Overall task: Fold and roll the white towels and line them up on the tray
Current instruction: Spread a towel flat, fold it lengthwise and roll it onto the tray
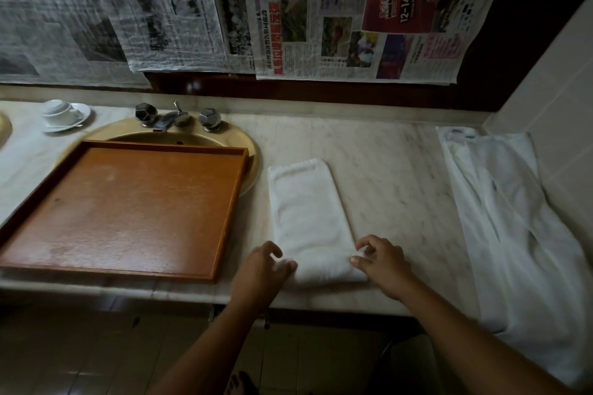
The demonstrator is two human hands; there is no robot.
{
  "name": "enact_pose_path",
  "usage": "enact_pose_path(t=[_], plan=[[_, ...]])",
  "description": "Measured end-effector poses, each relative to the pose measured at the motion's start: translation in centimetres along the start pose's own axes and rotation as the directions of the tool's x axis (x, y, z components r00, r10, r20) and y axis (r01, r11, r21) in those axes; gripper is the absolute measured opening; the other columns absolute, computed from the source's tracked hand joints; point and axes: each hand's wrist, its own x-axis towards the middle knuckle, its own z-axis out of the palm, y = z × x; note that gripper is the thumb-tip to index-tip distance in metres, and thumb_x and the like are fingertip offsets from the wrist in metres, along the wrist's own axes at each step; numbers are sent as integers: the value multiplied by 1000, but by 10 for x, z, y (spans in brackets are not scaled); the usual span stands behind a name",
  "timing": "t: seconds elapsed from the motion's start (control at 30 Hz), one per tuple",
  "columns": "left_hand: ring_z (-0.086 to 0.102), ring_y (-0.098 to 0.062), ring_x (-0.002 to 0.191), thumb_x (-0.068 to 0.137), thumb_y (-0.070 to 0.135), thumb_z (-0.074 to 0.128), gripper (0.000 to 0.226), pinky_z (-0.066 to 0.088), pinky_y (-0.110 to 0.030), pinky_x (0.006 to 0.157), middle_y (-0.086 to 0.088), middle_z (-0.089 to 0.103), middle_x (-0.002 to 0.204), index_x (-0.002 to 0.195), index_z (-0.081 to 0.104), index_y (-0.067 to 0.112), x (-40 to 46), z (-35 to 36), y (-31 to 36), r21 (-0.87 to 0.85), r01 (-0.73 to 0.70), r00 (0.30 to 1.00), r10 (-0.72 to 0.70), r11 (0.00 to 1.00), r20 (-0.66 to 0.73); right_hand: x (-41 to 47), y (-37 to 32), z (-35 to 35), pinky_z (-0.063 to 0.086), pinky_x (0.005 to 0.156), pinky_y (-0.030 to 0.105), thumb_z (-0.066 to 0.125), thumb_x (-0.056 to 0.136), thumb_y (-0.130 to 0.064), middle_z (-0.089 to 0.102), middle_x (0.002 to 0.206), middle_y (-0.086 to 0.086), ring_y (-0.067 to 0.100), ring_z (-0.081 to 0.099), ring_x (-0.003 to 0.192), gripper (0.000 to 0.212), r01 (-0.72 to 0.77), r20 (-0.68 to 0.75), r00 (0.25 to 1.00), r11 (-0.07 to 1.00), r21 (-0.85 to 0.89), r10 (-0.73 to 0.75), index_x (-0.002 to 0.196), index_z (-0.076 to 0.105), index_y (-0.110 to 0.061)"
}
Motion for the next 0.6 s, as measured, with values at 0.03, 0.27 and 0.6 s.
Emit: enact_pose_path(t=[0.03,0.27,0.6], plan=[[57,-5,84,86,57,65,29,51,-29,66,16,57,98,102,58,35,-1,0,1,75,-58,996,63,995,-60,-2,0,3,44,93,39,72,85,-41,52,101,-21,13,45,103,17,15,-50,999,999,-40,-17,93,57,-40],[59,-13,68,99,44,50,20,50,-37,59,14,60,102,103,62,29,-25,20,-20,314,-440,872,483,842,-74,-32,29,27,35,82,34,46,91,-40,63,126,-17,17,50,100,35,333,-182,902,898,-288,-392,116,69,-31],[60,-9,118,85,56,69,51,52,-41,101,12,63,129,129,63,30,-29,21,-24,-295,14,998,7,955,69,-31,19,9,48,85,22,68,92,-28,67,111,-5,10,62,105,25,46,62,996,969,243,-63,117,67,-28]])
